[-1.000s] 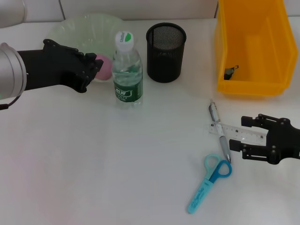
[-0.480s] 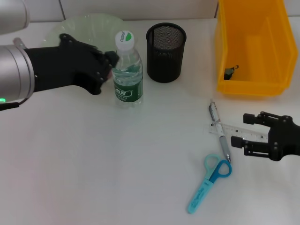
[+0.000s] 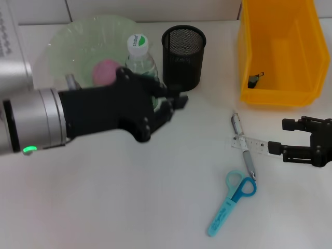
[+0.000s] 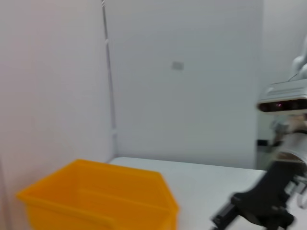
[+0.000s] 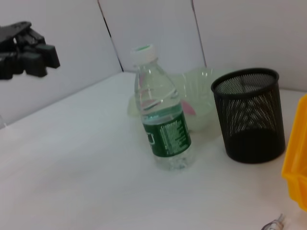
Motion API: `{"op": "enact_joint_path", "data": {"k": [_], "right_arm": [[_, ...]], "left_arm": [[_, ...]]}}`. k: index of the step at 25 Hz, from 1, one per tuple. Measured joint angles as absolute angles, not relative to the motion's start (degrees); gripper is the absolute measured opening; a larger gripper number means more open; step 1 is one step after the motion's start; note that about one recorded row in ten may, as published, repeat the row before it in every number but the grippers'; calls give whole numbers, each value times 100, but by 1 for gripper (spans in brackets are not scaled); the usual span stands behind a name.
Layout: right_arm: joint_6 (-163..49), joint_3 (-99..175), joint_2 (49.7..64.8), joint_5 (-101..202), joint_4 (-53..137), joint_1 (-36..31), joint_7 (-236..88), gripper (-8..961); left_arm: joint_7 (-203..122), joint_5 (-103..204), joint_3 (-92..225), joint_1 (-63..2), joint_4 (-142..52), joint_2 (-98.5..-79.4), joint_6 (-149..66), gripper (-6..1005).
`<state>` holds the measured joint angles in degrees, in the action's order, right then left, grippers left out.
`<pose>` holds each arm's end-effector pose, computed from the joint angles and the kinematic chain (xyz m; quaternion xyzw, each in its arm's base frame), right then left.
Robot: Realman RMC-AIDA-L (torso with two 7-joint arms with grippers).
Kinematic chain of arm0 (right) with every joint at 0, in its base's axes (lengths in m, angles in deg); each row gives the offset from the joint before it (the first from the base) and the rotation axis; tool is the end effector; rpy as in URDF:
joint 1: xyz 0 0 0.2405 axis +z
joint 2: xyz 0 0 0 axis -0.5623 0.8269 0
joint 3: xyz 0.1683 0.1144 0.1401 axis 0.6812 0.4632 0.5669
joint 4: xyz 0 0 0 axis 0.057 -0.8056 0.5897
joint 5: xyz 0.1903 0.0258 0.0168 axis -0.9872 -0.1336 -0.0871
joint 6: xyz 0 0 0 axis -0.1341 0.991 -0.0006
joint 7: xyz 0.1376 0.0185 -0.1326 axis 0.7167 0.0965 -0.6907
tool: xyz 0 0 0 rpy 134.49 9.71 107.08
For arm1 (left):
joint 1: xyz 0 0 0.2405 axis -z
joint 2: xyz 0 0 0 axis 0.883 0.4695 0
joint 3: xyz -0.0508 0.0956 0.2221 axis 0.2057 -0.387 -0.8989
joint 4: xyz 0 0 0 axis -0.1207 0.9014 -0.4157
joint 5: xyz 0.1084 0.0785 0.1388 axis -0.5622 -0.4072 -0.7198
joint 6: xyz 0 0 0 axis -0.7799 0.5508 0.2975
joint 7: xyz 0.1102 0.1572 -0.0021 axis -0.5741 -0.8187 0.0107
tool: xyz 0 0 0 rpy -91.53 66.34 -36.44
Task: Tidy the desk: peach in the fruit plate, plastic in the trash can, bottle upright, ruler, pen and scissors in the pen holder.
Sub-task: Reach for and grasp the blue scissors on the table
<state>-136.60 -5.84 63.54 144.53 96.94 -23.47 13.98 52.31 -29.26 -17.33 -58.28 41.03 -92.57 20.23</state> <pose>0.2777 0.2788 -0.0039 -0.9219 0.2838 0.1865 0.1865 -0.1300 0.2711 -0.0389 -0.9563 -0.0608 -0.2372 0.1600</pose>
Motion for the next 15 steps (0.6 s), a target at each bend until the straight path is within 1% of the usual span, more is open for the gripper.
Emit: {"op": "enact_joint_path", "data": {"k": [1, 2, 7, 14, 15], "right_arm": [[-13690, -590, 6358, 14522, 9799, -2347, 1487, 816], [-13733, -604, 6366, 14640, 9981, -2348, 1628, 816], [-13788, -635, 6366, 14702, 10133, -2328, 1786, 816], [-13792, -634, 6359, 14749, 10267, -2291, 1950, 816], [-13803, -637, 6359, 14810, 10329, -2281, 2099, 816]], "left_arm": [[4987, -2754, -1713, -5747, 3821, -9257, 2190, 19], [4489, -2407, -1680, -5593, 3273, -9257, 2556, 193], [3278, -1805, -1686, -5575, 2440, -9266, 3022, 299], [3118, -1786, -1947, -5647, 2361, -9272, 3050, 448], [3088, -1801, -2007, -5648, 2354, -9270, 3034, 482]]}}
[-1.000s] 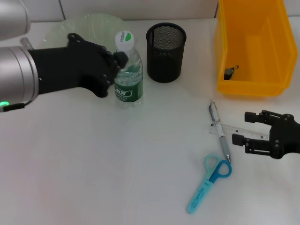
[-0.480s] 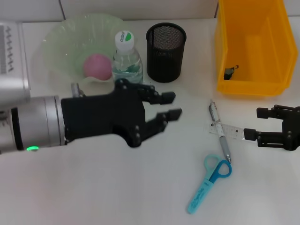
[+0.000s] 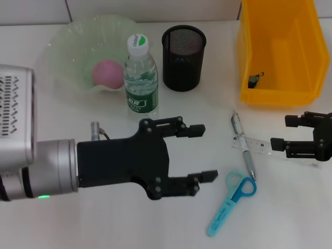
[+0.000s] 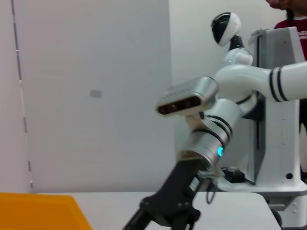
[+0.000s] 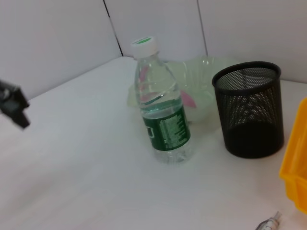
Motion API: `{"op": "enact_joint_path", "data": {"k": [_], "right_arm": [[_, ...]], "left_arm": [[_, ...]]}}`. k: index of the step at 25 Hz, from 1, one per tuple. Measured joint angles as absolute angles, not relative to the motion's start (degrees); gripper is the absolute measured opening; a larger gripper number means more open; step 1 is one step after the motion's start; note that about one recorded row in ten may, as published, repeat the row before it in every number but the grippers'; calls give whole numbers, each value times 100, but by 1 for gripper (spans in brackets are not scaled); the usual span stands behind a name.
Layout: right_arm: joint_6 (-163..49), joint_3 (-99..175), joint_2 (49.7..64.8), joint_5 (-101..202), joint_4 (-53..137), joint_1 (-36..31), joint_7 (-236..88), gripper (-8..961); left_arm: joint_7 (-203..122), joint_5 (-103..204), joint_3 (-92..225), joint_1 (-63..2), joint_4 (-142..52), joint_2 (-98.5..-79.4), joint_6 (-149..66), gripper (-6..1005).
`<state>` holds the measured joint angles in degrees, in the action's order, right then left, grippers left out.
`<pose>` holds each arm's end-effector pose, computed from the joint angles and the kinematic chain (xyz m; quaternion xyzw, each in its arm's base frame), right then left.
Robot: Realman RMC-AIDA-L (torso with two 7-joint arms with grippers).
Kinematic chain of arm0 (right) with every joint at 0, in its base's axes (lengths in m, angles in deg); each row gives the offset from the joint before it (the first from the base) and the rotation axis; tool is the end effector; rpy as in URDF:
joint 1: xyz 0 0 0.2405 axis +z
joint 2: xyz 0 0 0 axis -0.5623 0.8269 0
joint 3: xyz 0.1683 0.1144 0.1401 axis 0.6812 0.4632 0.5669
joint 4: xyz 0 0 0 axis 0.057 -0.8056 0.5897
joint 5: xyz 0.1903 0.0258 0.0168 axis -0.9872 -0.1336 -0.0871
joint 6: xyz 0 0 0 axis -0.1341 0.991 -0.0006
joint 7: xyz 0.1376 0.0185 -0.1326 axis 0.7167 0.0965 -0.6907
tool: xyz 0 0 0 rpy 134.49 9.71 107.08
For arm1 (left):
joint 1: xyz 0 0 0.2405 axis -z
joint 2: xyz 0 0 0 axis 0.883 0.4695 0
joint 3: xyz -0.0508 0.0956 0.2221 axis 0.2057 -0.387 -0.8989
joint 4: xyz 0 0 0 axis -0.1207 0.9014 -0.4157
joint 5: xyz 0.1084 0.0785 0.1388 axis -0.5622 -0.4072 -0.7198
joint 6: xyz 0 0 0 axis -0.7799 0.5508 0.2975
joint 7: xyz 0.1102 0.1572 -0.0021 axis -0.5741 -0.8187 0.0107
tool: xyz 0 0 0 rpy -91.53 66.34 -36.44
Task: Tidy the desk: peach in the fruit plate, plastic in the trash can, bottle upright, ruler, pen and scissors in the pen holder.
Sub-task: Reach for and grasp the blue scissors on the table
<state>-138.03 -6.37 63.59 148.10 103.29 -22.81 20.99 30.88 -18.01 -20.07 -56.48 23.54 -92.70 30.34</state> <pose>0.2693 0.2838 0.0047 -0.9261 0.2916 0.1584 0.1796 -0.1439 0.2334 -0.0696 -0.9511 -0.0016 -0.3001 0.0733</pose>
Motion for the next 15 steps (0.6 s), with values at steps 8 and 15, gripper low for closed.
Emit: {"op": "enact_joint_path", "data": {"k": [8, 15], "right_arm": [[-15207, -820, 6368, 16306, 12951, -1909, 5969, 816], [-15777, -2340, 6390, 17416, 13769, -1369, 8101, 815]], "left_arm": [[2588, -1818, -1863, -5701, 2031, -9235, 3141, 776], [2315, -1816, -1242, -5449, 1184, -9243, 3357, 860]]}}
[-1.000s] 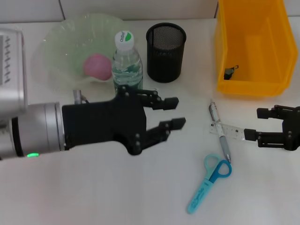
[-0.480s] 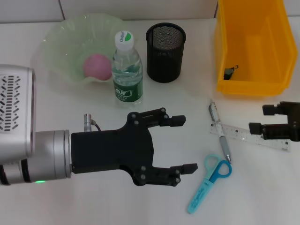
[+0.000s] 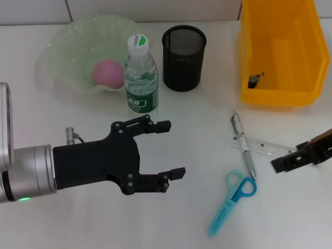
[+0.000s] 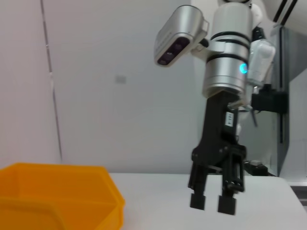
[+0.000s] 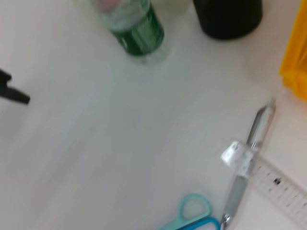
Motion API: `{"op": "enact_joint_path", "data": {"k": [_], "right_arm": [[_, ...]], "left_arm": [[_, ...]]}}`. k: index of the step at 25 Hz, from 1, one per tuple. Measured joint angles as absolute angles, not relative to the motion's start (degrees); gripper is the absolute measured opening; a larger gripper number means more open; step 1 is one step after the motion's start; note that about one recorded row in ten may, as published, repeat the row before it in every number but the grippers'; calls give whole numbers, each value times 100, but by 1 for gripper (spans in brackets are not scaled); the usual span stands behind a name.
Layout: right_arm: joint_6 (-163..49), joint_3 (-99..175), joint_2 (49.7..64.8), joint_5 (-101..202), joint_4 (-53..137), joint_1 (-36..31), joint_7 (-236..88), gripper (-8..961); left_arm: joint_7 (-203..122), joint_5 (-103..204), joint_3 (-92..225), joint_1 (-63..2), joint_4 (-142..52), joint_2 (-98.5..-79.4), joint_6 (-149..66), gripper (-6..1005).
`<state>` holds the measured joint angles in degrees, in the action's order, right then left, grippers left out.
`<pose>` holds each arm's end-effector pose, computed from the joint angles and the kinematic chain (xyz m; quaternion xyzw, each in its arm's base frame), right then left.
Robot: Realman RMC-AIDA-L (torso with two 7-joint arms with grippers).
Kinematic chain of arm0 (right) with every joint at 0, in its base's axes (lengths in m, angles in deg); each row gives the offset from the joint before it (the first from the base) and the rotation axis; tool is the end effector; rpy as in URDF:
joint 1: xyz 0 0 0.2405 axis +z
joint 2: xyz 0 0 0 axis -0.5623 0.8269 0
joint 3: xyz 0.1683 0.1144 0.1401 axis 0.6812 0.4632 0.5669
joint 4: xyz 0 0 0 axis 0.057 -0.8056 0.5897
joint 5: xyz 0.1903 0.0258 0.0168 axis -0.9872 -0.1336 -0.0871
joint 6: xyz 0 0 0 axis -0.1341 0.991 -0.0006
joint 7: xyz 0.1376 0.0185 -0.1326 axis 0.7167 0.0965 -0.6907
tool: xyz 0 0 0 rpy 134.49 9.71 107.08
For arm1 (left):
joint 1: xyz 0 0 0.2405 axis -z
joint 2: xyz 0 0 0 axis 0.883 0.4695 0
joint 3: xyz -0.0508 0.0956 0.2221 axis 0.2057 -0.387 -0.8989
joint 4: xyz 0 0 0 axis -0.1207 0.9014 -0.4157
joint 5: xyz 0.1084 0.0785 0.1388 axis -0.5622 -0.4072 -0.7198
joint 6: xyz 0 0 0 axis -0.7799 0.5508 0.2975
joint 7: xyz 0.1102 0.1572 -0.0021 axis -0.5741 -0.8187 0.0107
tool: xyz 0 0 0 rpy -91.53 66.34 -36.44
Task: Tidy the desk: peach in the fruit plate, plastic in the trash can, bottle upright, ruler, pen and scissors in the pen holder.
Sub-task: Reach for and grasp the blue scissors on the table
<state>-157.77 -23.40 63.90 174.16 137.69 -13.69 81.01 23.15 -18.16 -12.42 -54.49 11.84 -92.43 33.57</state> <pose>0.2009 0.2712 0.0121 -0.8703 0.4644 -0.0965 0.1326 -0.1837 0.2451 -0.0639 -0.9486 -0.0249 -0.2965 0.1083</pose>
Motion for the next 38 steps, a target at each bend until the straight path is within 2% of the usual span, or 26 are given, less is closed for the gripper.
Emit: {"op": "enact_joint_path", "data": {"k": [11, 12, 14, 17, 21, 23, 26, 31, 32, 38], "right_arm": [[-15008, -3702, 6398, 17756, 12894, -954, 9155, 813], [-15197, -3855, 6361, 17762, 13092, -932, 8657, 813], [-15345, -3862, 6358, 17780, 13199, -922, 8308, 813], [-15917, -3787, 6359, 17850, 13609, -906, 5662, 812], [-15921, -3807, 6360, 18030, 13619, -852, 4043, 811], [-15919, -3813, 6306, 18090, 13522, -718, 3276, 811], [-15982, -3814, 6141, 17949, 13117, -287, 2425, 811], [-15891, -3821, 6243, 18111, 12708, 25, 1004, 810], [-15852, -3898, 6320, 18245, 12561, 153, 558, 810], [-15823, -4259, 6357, 18312, 12357, 263, -124, 809]], "left_arm": [[1920, -1794, -685, -5476, 726, -9231, 3711, 859], [1920, -1790, -535, -5460, 609, -9235, 3852, 859], [1924, -1790, -468, -5445, 530, -9235, 3922, 859], [1932, -1775, -340, -5413, 340, -9232, 4065, 859], [1923, -1781, -289, -5438, 320, -9242, 4073, 859], [1934, -1777, -293, -5432, 317, -9249, 4077, 859], [1963, -1775, -321, -5376, 311, -9254, 4076, 859], [1991, -1793, -357, -5290, 393, -9255, 4076, 860], [1999, -1797, -335, -5267, 383, -9252, 4052, 860], [2006, -2021, -383, -5238, 358, -9215, 4056, 860]]}}
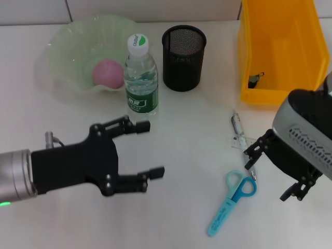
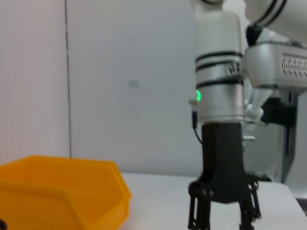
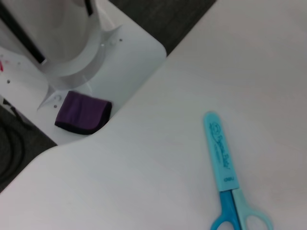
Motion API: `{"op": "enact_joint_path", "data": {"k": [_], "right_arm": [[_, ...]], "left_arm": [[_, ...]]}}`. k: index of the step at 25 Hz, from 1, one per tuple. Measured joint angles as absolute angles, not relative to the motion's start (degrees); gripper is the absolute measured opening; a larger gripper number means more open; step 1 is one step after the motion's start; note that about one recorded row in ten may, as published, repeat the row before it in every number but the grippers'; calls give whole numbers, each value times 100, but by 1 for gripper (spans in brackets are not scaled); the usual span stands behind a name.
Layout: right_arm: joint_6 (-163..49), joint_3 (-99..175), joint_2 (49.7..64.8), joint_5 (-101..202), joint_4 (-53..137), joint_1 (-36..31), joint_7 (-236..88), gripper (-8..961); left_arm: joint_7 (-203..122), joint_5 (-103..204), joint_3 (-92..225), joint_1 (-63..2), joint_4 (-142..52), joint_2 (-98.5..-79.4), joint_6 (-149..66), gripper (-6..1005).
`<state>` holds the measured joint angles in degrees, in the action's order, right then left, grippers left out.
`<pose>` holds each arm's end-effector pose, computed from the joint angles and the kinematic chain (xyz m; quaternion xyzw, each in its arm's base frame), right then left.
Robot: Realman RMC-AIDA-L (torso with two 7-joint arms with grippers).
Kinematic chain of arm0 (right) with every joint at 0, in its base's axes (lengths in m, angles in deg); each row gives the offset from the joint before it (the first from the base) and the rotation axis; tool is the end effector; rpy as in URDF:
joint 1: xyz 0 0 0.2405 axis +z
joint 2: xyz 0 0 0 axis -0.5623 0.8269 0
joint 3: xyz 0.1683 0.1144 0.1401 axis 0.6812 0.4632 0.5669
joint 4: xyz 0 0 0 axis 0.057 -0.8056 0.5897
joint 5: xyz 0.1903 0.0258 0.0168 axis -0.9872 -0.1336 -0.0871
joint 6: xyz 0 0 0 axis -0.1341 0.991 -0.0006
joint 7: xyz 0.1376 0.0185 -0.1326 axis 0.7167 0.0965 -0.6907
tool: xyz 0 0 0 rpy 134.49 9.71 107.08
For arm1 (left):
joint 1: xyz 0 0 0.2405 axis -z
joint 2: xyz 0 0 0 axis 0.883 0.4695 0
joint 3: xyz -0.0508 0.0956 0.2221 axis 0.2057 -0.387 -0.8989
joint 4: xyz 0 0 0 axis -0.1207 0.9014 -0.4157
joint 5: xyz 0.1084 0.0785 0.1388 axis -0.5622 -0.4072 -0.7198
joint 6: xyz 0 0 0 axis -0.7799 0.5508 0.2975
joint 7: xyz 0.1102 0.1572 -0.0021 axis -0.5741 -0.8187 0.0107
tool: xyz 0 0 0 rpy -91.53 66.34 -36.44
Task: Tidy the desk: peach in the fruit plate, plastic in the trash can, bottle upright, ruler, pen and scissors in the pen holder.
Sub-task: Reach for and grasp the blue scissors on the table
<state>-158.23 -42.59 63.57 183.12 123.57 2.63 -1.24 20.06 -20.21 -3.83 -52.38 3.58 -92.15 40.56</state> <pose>0.1781 0.2811 -0.0414 0.8932 0.3412 0.2599 0.1348 -0.2043 0.2441 -0.0509 -0.9419 -0.0457 -0.3139 0.1107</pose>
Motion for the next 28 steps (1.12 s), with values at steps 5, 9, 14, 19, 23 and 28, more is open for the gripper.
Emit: {"op": "enact_joint_path", "data": {"k": [5, 9, 14, 19, 23, 28], "right_arm": [[-15809, -4343, 6360, 18206, 12083, 485, -554, 808], [-15834, -4295, 6354, 17955, 11927, 567, -892, 808], [-15697, -4288, 6362, 17883, 11581, 723, -1253, 807], [-15491, -4287, 6388, 17868, 11010, 1021, -1443, 806], [-15406, -4294, 6400, 17818, 10638, 1233, -1520, 805], [-15246, -4341, 6414, 17779, 10267, 1472, -1499, 803]], "left_arm": [[2089, -2388, -380, -5236, 347, -9245, 4061, 860], [2165, -2404, -377, -5275, 333, -9231, 4075, 860], [2307, -2616, -336, -5218, 216, -9183, 4094, 860], [2677, -3194, -185, -4976, 62, -9219, 4092, 859], [2753, -3387, -179, -4899, 58, -9240, 4036, 859], [2758, -3435, -27, -4828, 30, -9209, 3921, 860]]}}
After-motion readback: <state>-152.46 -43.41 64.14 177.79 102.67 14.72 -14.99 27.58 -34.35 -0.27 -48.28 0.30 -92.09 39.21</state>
